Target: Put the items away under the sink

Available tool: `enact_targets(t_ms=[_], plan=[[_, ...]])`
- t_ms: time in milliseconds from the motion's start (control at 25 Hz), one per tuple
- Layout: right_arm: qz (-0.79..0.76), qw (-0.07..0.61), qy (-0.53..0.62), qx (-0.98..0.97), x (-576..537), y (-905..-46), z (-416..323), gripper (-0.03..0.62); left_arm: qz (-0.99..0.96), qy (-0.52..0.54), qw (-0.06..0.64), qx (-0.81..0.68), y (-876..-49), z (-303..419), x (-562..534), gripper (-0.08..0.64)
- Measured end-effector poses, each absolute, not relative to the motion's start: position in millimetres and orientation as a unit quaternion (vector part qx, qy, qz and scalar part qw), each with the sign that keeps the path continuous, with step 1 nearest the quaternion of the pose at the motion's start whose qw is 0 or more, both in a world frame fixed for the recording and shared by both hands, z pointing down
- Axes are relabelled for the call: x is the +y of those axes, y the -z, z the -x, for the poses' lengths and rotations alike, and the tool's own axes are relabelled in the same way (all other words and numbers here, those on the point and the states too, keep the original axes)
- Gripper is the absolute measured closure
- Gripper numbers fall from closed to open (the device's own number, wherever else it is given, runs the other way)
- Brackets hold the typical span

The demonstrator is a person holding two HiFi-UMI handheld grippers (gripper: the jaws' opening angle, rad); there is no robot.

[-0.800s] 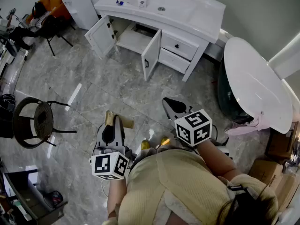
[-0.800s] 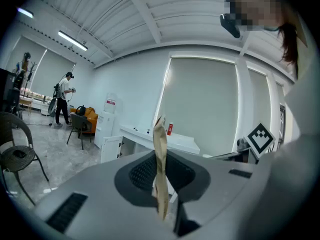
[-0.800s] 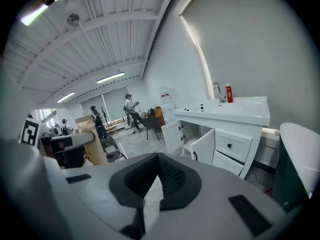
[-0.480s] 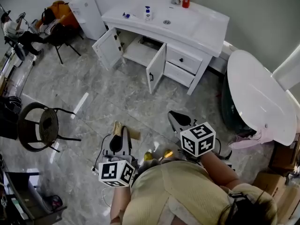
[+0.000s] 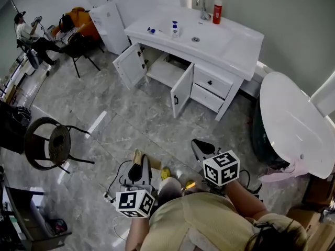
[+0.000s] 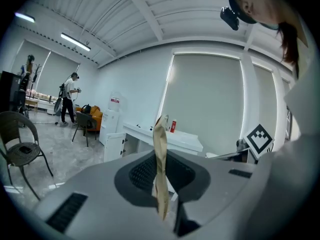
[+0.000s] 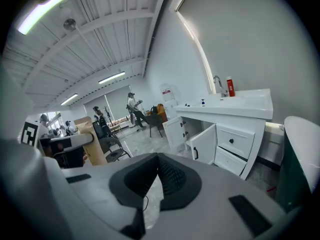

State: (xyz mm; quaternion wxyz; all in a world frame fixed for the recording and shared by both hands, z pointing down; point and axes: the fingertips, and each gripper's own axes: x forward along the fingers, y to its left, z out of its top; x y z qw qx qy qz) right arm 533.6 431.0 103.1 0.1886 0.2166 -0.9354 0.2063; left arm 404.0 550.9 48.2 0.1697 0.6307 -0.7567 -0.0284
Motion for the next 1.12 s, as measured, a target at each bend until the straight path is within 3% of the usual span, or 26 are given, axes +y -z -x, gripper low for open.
enact_targets(t_ms=[1120], plan=[[-0.259,0.210,-0.214,-0.918,354,-100,-385,0.566,-0.660,0.060,0.181,-0.727,-52,-247,454,0.497]])
